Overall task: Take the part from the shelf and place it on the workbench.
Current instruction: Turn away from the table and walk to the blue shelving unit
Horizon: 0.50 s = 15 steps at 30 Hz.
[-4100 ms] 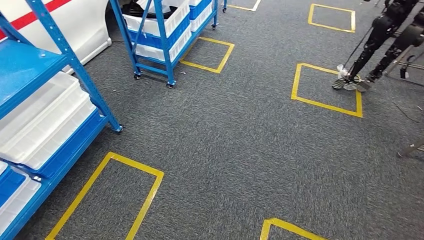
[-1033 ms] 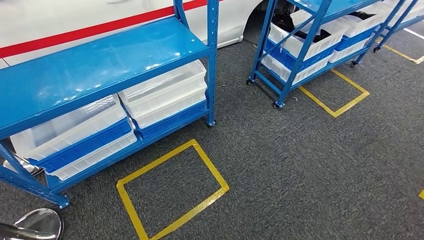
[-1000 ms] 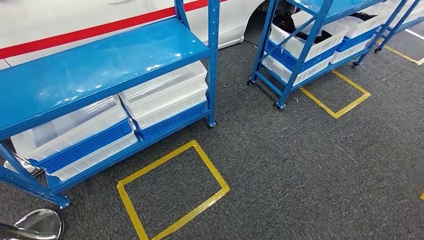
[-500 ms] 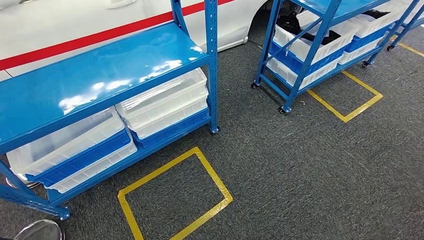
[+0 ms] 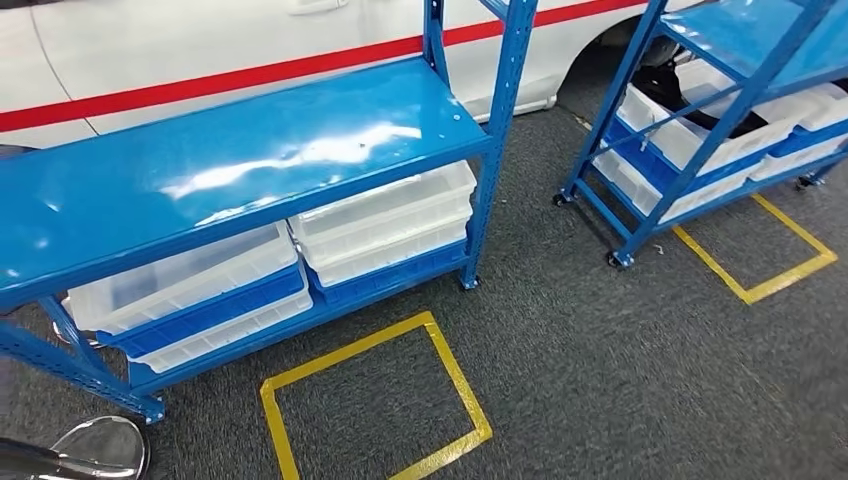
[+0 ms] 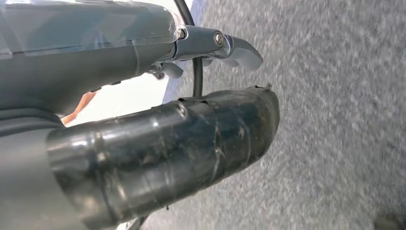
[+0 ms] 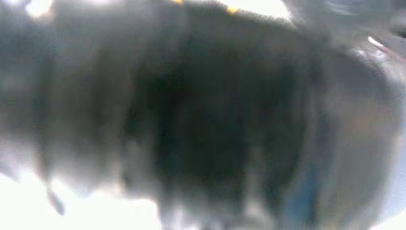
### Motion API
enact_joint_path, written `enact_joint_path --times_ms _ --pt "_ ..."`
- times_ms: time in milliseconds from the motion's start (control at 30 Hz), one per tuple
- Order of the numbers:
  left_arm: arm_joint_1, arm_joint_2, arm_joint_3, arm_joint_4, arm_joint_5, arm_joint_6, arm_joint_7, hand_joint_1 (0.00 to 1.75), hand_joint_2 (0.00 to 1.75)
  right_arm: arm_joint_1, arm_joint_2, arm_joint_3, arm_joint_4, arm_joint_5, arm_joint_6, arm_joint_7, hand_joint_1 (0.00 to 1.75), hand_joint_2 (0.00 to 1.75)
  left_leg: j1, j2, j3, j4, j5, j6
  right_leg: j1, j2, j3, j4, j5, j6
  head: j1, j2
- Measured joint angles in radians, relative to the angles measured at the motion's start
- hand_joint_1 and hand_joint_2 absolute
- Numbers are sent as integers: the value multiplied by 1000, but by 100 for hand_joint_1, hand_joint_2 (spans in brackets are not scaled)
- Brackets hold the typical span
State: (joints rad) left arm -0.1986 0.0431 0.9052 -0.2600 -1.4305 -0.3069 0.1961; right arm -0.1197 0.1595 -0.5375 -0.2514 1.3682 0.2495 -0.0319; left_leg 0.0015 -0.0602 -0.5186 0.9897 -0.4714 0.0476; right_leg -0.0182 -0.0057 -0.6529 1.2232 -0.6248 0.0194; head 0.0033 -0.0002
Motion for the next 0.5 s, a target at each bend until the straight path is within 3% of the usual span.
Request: enact_joint_path --times_ms 67,133,200,267,333,400,433,467,500 --pt "3 0 0 3 -3 0 -1 0 0 3 -1 0 0 1 0 0 0 0 1 -24 19 6 -22 -9 -2 30 5 -109 110 0 0 0" --pt "2 0 0 5 -5 0 -2 0 0 2 -2 0 1 1 -1 0 0 0 1 -42 24 13 -41 -22 0 55 10 -167 188 -10 -1 0" --pt "1 2 0 6 -5 0 -2 0 0 -2 -1 0 2 2 -1 0 0 0 1 -52 26 19 -46 -34 4 45 21 -174 191 -26 -1 0" --pt "1 6 0 6 -6 0 -1 0 0 -5 0 1 1 3 0 0 0 0 2 -27 16 55 -44 -42 3 28 42 -185 188 -41 -1 0" --pt "-4 8 0 7 -5 0 0 0 0 -5 0 2 1 5 -1 0 0 0 3 20 -40 154 -65 -52 4 10 61 -193 176 -52 -2 0" --pt "-7 8 0 7 -4 2 2 0 0 -4 0 6 1 7 -1 0 0 0 5 45 -121 267 -114 -59 6 -10 79 -194 159 -57 -2 0" --pt "-6 8 0 7 -3 2 3 0 0 -4 0 8 1 7 -1 0 0 0 5 49 -150 294 -130 -60 7 -18 89 -194 151 -57 -2 0" --pt "-4 8 0 8 0 3 4 0 0 -4 0 10 1 6 -2 0 0 0 5 51 -163 288 -125 -59 9 -24 100 -194 143 -56 -2 0" --pt "-2 8 0 8 4 3 6 0 0 -4 0 11 1 2 -2 0 0 0 4 52 -160 252 -98 -55 10 -29 112 -194 134 -56 -2 0"
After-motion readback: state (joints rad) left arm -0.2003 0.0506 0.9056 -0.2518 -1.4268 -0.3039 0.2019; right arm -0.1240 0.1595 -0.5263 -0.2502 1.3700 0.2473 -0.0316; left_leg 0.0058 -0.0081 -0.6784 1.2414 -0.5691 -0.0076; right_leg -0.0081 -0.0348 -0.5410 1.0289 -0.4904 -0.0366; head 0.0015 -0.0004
